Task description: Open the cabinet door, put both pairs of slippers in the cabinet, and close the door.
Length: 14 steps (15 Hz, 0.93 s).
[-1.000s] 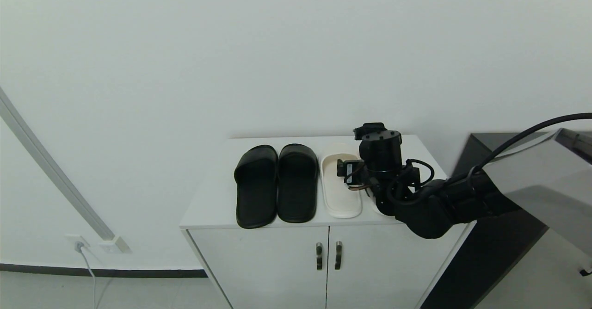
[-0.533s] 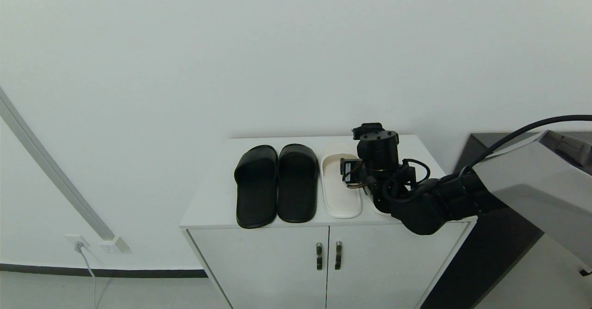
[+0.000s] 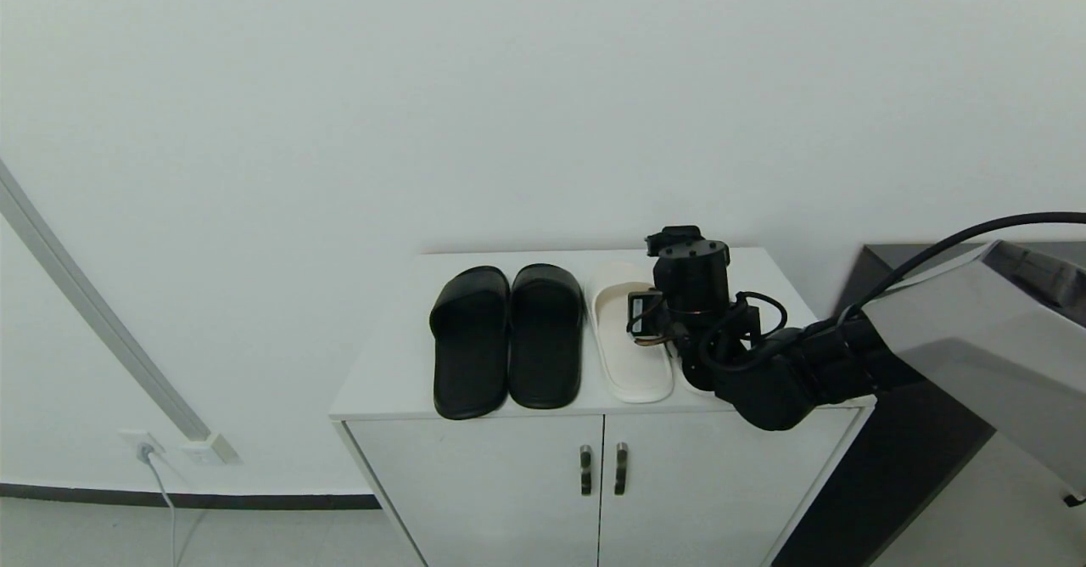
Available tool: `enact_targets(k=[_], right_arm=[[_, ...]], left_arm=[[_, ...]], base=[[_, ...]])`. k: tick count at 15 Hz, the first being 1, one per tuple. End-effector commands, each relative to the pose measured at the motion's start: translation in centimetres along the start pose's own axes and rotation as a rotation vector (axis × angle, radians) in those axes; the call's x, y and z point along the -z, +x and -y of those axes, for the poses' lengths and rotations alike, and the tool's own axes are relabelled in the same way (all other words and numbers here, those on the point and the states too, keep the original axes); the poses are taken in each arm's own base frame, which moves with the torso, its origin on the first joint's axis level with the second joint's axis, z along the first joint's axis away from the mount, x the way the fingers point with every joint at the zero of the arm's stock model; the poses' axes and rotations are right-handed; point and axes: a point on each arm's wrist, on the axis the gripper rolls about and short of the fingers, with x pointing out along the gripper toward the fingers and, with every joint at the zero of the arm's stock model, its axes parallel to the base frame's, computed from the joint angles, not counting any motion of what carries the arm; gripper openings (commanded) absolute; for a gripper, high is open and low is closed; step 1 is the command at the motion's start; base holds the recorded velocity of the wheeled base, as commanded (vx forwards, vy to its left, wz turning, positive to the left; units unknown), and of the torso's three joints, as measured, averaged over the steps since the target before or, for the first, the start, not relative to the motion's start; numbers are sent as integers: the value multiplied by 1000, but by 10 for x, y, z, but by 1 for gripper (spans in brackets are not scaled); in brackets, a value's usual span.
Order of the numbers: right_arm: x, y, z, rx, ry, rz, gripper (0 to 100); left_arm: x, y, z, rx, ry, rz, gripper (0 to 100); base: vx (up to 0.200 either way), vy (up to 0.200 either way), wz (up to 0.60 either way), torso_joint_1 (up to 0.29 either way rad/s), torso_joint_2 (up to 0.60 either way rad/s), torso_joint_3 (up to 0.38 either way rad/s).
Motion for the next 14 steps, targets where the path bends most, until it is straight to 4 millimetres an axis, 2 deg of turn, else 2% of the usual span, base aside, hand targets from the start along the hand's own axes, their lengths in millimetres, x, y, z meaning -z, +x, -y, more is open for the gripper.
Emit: enact_targets(k=[1,4,7,9,11,14], right_arm=[[-9,-8,4,0,10,18,0],[-28,-31,12,-20,25,45,0],[-41,-67,23,-92,7,43,0],[-40,-107,35,-236,-45,13,0],[-37,-139,50,-376,-96,-11,0],[-33,-175,71,-566,-102,-35,0]], left_arm=[[0,0,0,-2,0,-1,0],[0,0,0,-2,0,-1,0],[0,0,0,-2,0,-1,0],[0,0,0,-2,0,-3,0],[0,0,0,-2,0,-3,0],[0,0,0,-2,0,-3,0]], base=[[0,0,0,0,0,0],[0,0,0,0,0,0],[0,0,0,0,0,0],[0,0,0,0,0,0],[0,0,0,0,0,0],[0,0,0,0,0,0]])
